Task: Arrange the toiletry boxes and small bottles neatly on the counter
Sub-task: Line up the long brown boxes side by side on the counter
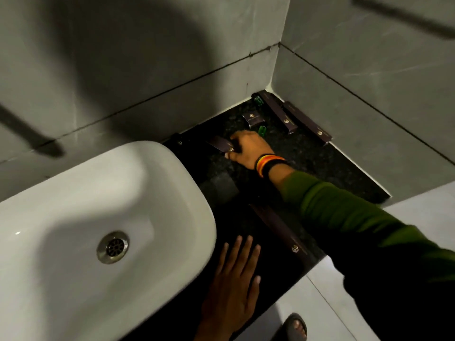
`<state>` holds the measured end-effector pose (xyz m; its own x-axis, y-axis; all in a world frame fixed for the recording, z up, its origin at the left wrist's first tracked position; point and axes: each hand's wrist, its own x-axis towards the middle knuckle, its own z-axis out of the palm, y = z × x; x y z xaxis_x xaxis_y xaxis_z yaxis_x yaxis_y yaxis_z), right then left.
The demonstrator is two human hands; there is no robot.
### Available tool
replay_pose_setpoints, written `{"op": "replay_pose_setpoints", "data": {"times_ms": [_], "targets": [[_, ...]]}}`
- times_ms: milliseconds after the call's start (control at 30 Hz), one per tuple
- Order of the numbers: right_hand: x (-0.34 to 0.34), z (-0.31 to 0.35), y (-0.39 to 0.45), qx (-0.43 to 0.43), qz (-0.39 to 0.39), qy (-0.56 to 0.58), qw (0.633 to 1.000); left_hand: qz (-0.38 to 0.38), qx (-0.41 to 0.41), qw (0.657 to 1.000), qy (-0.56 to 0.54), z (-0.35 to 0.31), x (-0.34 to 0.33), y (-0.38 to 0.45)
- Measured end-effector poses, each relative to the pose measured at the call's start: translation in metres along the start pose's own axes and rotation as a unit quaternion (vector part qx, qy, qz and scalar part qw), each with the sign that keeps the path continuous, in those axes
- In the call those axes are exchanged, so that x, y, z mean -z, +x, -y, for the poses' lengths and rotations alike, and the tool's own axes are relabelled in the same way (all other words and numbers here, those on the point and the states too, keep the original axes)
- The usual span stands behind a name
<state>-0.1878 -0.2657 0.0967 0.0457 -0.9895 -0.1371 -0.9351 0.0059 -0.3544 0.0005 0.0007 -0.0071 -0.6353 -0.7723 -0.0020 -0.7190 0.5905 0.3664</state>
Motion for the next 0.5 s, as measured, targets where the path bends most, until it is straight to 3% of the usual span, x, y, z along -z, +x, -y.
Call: {"op": "replay_pose_setpoints", "data": {"times_ms": [167, 333, 500], "targets": [[-0.02, 0.011, 0.01, -0.025, -0.005, -0.041, 0.999, -0.001, -0.002, 1.0, 0.001, 0.002, 0.0, -0.001], [-0.006, -0.02, -0.032, -0.073, -0.056, 0.074, 0.993, 0.002, 0.002, 1.0, -0.017, 0.0, 0.002, -0.001], [0.008, -0.073, -0.133, -0.138, -0.085, 0.14, 0.977, 0.006, 0.002, 1.0, -0.017, -0.001, 0.002, -0.002]]}}
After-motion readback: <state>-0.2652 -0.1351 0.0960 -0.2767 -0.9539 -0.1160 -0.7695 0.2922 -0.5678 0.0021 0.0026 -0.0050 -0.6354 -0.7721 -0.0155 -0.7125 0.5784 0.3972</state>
